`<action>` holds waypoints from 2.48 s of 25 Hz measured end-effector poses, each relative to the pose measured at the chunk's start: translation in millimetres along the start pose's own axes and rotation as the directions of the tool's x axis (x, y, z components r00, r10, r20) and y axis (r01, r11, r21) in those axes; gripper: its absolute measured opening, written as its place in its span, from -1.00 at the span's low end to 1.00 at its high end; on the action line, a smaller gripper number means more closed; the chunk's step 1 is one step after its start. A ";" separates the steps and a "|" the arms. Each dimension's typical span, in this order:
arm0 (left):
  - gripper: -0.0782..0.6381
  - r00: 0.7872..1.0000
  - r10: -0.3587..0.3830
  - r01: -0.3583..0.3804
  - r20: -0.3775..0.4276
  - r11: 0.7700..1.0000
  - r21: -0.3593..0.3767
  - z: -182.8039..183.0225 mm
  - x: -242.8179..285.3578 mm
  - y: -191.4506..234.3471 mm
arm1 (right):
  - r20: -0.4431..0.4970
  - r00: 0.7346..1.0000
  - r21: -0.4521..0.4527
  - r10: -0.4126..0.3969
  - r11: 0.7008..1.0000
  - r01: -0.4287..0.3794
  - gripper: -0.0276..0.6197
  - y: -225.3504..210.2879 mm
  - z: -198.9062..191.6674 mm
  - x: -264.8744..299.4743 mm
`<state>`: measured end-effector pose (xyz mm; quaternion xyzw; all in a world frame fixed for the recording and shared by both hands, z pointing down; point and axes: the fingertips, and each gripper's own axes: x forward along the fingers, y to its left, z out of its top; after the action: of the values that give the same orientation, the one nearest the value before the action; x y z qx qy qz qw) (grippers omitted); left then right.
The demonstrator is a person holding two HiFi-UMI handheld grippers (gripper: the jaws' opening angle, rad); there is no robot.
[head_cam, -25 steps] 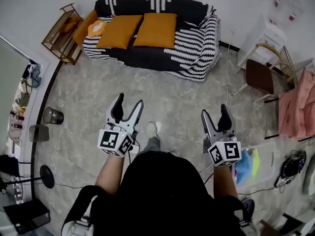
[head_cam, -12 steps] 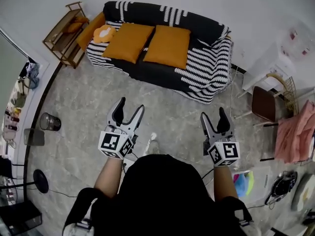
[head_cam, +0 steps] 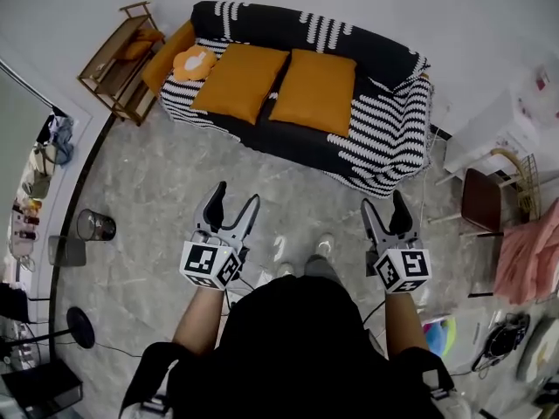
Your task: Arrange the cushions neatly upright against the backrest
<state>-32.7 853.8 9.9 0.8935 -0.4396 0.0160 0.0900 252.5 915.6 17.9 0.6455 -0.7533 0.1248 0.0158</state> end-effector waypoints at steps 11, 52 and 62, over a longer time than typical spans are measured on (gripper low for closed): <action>0.08 0.996 0.064 -0.067 0.063 0.997 0.037 31.3 121.0 51.4 | 0.040 0.998 -0.012 0.056 0.998 -0.056 0.14 -63.9 25.9 152.6; 0.18 0.976 -0.127 0.123 -0.180 0.992 -0.032 3.4 577.9 203.5 | -0.153 0.979 0.032 -0.132 0.990 0.138 0.25 -251.5 39.7 537.1; 0.18 0.908 -0.150 0.120 -0.392 0.988 -0.099 -79.0 635.8 239.5 | -0.276 0.941 0.060 -0.196 0.974 0.220 0.25 -290.2 -25.3 607.6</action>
<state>172.2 227.0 191.2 0.8959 -0.3497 0.1749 0.2110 431.5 293.0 203.5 0.6986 -0.6654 0.2425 0.1019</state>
